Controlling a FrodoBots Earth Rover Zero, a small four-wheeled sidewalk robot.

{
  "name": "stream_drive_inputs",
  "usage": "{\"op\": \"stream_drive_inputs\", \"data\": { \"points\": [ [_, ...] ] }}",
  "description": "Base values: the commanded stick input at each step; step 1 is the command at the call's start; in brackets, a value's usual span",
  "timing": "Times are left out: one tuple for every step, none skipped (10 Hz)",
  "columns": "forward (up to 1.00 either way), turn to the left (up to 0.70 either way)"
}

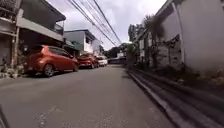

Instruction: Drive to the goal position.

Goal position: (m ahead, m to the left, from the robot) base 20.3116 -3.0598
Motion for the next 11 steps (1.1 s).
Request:
{"op": "stream_drive_inputs", "data": {
  "points": [
    [0.7,0.0],
    [0.7,0.0],
    [0.7,0.0],
    [0.7,0.0],
    [0.7,0.0],
    [0.7,0.0],
    [0.7,0.0],
    [0.7,0.0],
    [0.7,0.0],
    [0.7,0.0],
    [0.7,0.01]
  ]
}}
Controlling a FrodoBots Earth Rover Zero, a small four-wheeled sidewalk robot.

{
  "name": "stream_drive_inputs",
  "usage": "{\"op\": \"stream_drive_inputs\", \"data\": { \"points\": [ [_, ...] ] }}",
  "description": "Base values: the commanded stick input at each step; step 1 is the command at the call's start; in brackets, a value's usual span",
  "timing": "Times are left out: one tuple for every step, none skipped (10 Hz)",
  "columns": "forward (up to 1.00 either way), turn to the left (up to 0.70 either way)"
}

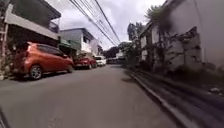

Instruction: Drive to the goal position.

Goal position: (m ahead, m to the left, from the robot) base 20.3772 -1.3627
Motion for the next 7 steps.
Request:
{"op": "stream_drive_inputs", "data": {
  "points": [
    [0.7,0.02],
    [0.7,0.01],
    [0.7,0.0],
    [0.7,0.0],
    [0.7,-0.01],
    [0.7,-0.12],
    [0.7,-0.3]
  ]
}}
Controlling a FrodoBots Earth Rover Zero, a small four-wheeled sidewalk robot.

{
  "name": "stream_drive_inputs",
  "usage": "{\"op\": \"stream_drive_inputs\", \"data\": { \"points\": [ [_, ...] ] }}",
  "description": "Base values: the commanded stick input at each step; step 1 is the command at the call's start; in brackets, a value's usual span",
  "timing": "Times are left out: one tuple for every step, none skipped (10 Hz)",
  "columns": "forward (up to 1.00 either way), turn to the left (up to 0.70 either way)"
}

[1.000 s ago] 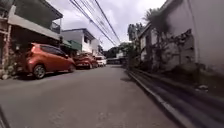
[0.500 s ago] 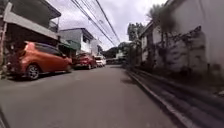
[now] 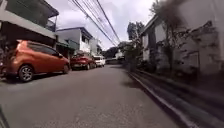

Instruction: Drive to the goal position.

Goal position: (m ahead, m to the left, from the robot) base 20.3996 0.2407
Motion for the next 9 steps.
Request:
{"op": "stream_drive_inputs", "data": {
  "points": [
    [0.7,-0.17],
    [0.7,0.0],
    [0.7,0.0],
    [0.7,0.0],
    [0.7,0.0],
    [0.7,0.0],
    [0.7,0.0],
    [0.7,0.0],
    [0.7,0.0]
  ]
}}
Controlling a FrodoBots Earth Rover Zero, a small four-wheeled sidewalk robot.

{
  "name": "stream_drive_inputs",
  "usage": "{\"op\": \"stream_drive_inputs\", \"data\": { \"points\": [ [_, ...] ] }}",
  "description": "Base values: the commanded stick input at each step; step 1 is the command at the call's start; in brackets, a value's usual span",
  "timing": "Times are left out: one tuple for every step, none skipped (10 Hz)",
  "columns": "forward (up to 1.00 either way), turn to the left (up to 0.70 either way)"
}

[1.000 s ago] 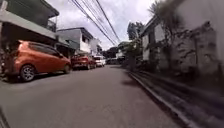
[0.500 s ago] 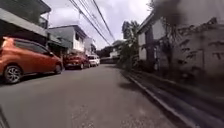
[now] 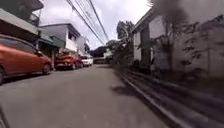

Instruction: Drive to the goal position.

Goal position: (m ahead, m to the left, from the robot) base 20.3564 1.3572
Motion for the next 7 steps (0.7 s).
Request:
{"op": "stream_drive_inputs", "data": {
  "points": [
    [0.7,0.0],
    [0.7,0.01],
    [0.7,0.02],
    [0.7,0.0],
    [0.7,0.0],
    [0.7,0.0],
    [0.7,0.02]
  ]
}}
